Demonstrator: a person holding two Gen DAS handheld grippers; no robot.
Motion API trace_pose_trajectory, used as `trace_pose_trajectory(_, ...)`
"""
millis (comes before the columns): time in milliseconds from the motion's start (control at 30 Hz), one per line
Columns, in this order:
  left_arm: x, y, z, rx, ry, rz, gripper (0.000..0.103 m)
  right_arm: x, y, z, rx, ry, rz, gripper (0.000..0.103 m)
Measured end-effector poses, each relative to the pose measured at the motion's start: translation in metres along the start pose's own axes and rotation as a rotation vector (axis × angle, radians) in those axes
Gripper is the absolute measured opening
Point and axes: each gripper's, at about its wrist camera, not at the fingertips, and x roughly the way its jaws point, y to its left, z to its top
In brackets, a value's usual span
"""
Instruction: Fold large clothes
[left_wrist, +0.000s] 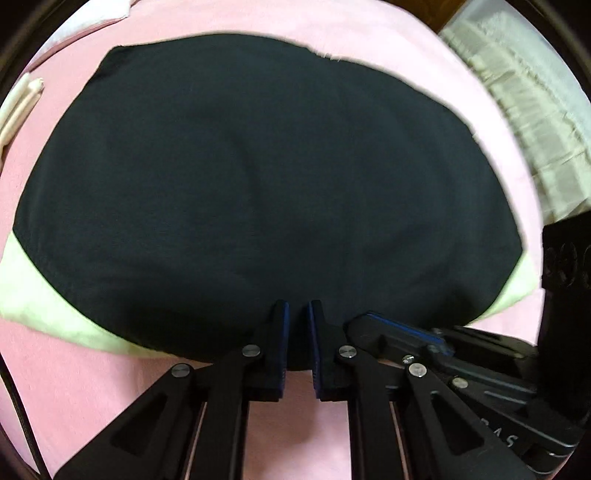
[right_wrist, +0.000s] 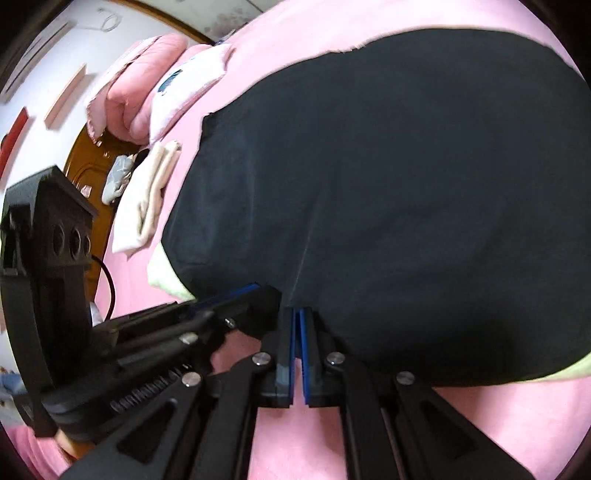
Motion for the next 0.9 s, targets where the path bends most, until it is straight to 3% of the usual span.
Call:
trace_pose_trajectory(100, 0.009, 0.015, -0.004, -0.052, -0.018, -0.03, 0.004, 0.014, -0.019, -0.003, 0.035, 0.019, 0.016, 0.0)
trace_pose_trajectory(167, 0.0, 0.027, -0.009, -0.075, -0.075, 0.01, 0.004, 0.01, -0.028, -0.003, 0.06, -0.01, 0.051, 0.0)
trace_pose_trajectory(267, -0.018, 0.057, -0.018, -0.099, -0.172, 0.125, 0.004, -0.018, -0.05, -0.009, 0.088, -0.119, -0.089, 0.0)
trace_pose_trajectory(333, -0.025, 0.087, -0.024, -0.133, -0.188, 0.229, 0.004, -0.05, -0.08, -0.017, 0.145, -0.218, -0.148, 0.0)
trace_pose_trajectory(433, -0.03, 0.137, -0.03, -0.26, -0.162, 0.257, 0.004, -0.093, -0.123, -0.028, 0.25, -0.326, -0.24, 0.0)
trace_pose_trajectory(500, -0.031, 0.165, -0.034, -0.352, -0.145, 0.228, 0.003, -0.121, -0.158, -0.04, 0.364, -0.374, -0.36, 0.0)
trace_pose_trajectory(567, -0.037, 0.177, -0.039, -0.433, -0.16, 0.162, 0.003, -0.131, -0.178, -0.049, 0.439, -0.382, -0.356, 0.0)
trace_pose_trajectory(667, -0.048, 0.163, -0.042, -0.432, -0.156, 0.218, 0.004, -0.134, -0.167, -0.049, 0.389, -0.377, -0.399, 0.0)
trace_pose_trajectory(733, -0.058, 0.143, -0.044, -0.417, -0.184, 0.193, 0.004, -0.139, -0.139, -0.046, 0.304, -0.413, -0.452, 0.0)
trace_pose_trajectory(833, -0.063, 0.1, -0.042, -0.328, -0.198, 0.078, 0.004, -0.135, -0.102, -0.041, 0.239, -0.463, -0.332, 0.0)
trace_pose_trajectory(900, -0.05, 0.071, -0.031, -0.243, -0.143, 0.003, 0.004, -0.112, -0.077, -0.031, 0.179, -0.399, -0.171, 0.0)
